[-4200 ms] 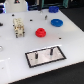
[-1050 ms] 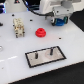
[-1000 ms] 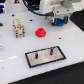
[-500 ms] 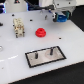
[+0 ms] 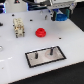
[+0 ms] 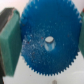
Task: Insert the blue gear onto the right peg, followed by the red gear
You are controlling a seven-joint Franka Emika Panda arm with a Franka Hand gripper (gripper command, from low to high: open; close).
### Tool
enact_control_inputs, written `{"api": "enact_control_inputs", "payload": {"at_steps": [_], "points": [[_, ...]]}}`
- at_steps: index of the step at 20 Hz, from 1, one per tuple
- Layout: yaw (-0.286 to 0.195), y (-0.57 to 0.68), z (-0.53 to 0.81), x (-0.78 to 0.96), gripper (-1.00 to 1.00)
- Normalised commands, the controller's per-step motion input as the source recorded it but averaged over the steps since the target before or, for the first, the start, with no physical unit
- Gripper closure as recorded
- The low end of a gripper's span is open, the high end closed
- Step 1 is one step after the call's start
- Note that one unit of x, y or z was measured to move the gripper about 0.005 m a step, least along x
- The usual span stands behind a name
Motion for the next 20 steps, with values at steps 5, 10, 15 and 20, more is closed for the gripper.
{"api": "enact_control_inputs", "payload": {"at_steps": [5, 10, 15, 20], "points": [[0.0, -0.25, 0.43, 0.86, 1.0], [0.0, -0.28, 0.4, 0.83, 1.0], [0.0, -0.29, 0.38, 0.82, 1.0], [0.0, -0.28, 0.32, 0.82, 1.0]]}}
